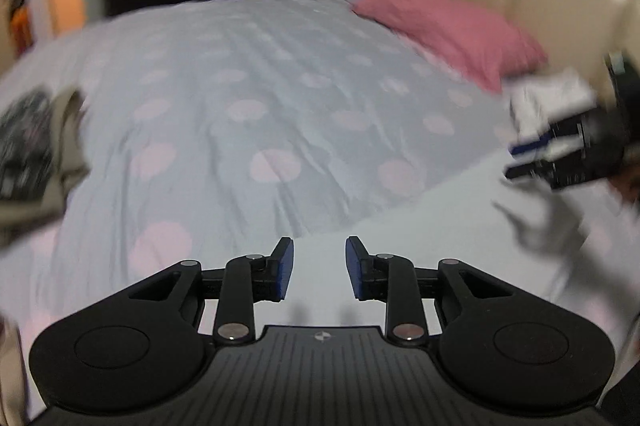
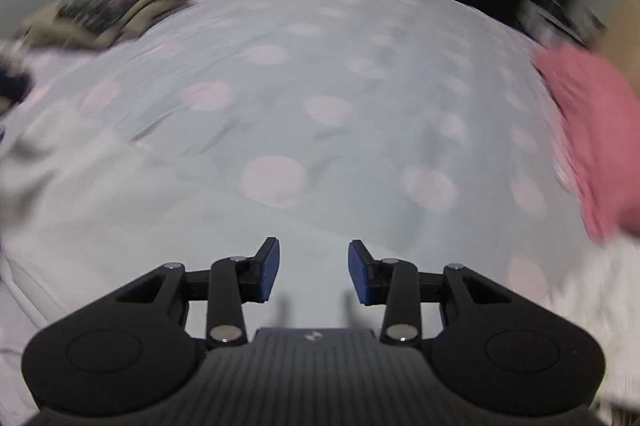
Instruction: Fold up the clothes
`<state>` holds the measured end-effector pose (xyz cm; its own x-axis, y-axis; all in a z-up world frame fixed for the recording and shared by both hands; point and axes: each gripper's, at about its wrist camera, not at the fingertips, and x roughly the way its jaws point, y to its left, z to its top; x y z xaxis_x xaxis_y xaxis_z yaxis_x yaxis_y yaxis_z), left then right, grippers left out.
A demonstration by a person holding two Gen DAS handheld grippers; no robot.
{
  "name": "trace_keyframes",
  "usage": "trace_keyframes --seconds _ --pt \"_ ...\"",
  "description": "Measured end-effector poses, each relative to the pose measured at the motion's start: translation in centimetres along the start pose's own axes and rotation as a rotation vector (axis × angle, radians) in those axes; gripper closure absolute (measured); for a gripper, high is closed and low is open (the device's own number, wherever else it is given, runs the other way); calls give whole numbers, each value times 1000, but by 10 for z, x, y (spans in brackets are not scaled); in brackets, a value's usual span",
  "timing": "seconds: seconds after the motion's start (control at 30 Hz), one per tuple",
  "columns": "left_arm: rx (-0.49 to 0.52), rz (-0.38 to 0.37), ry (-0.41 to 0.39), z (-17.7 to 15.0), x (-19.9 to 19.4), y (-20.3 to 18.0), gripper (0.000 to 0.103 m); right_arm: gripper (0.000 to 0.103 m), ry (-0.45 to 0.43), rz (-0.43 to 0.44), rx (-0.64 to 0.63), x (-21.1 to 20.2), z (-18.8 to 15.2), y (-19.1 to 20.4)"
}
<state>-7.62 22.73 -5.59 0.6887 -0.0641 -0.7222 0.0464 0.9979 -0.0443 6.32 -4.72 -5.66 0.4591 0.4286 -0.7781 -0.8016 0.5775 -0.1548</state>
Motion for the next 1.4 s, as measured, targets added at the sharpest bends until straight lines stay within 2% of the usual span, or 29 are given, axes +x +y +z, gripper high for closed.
trace_keyframes --seconds 0.17,0.3,0.43,0.53,0.67,0.8,0.93,1.0,1.07,1.13,1.17,1.23,1.3,1.4 --pt "100 -22 34 -7 38 -32 77 62 -7 112 -166 41 12 60" --pt "186 -48 43 -19 51 -49 77 62 -20 138 -236 51 4 82" --pt "197 -16 117 -34 57 -37 77 61 37 147 -251 57 -12 66" --pt "156 -5 150 -48 49 -14 74 56 77 140 -180 55 -27 31" --pt "106 11 193 -67 37 17 73 56 101 72 -189 41 -58 -9" --pt "138 52 174 -82 15 25 73 56 120 62 -160 21 -77 -31" --pt "173 43 128 -85 -2 13 73 56 148 10 -197 -5 -86 -30" --pt "190 39 106 -87 -11 7 73 56 113 -1 -199 -23 -86 -30" --pt "208 34 83 -88 -19 2 73 56 51 72 -161 -39 -88 -32" --pt "225 30 60 -90 -28 -4 73 56 45 111 -156 -42 -95 -28" --pt "231 30 66 -91 -29 -7 73 56 72 111 -175 -39 -100 -23" --pt "212 52 240 -101 -4 -7 73 56 177 80 -242 -23 -113 -11" --pt "219 49 241 -106 -4 -6 73 56 267 45 -301 -13 -123 -2" --pt "203 41 199 -91 -22 2 73 55 217 25 -306 -30 -116 3"
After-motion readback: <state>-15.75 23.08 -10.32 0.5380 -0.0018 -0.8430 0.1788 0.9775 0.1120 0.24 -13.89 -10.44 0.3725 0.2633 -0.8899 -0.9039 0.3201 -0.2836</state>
